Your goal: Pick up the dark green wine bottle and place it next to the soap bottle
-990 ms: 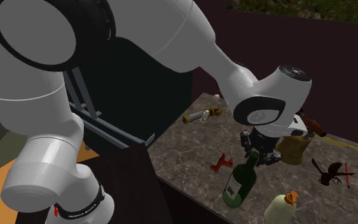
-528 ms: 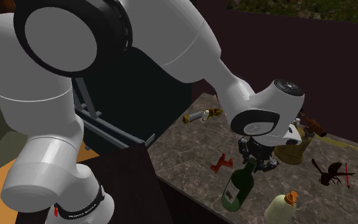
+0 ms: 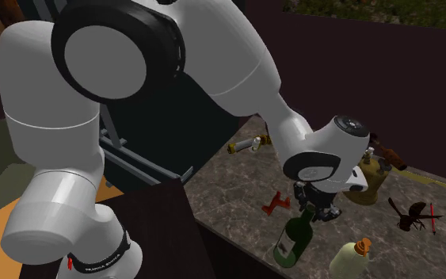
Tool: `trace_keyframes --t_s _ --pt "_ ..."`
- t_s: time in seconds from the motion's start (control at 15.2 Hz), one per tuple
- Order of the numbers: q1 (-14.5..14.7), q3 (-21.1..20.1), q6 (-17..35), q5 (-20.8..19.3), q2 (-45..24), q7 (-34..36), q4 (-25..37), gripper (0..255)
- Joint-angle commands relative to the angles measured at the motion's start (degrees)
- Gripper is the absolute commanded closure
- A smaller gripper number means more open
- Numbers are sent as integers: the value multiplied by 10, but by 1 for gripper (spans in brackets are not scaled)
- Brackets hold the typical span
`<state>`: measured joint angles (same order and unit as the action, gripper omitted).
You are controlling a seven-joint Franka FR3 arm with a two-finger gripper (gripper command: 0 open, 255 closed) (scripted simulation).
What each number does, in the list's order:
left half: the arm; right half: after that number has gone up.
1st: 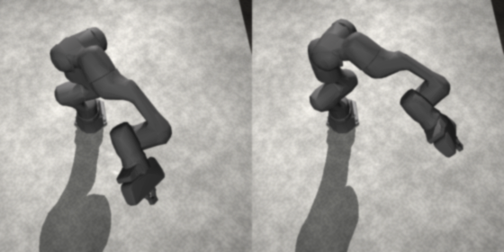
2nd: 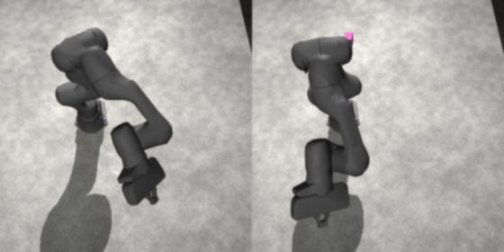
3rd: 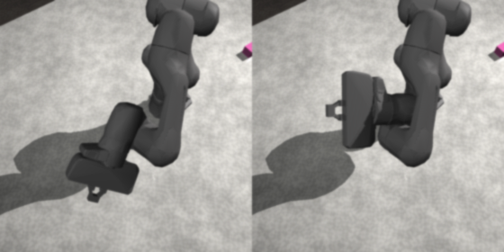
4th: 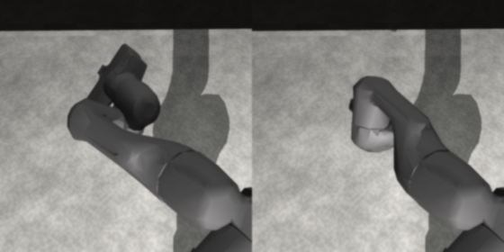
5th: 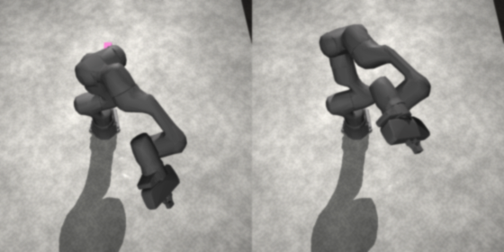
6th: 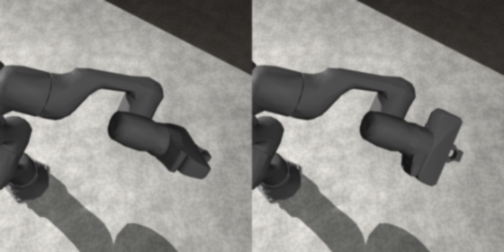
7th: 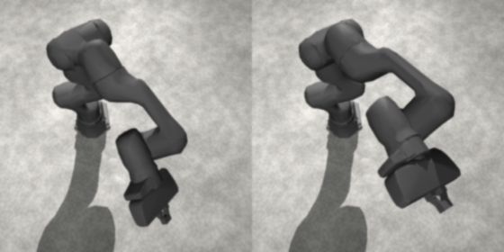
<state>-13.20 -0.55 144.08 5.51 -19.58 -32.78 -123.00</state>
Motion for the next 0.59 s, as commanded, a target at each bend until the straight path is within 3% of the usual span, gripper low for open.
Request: trace_keyframes --t_s 0.0,0.4,0.46,0.53 --pt "0 0 4 0 -4 0 0 255" --pt "0 0 4 0 -4 0 1 255" --pt "0 0 4 0 -4 0 0 0" --pt "0 0 4 0 -4 0 0 0"
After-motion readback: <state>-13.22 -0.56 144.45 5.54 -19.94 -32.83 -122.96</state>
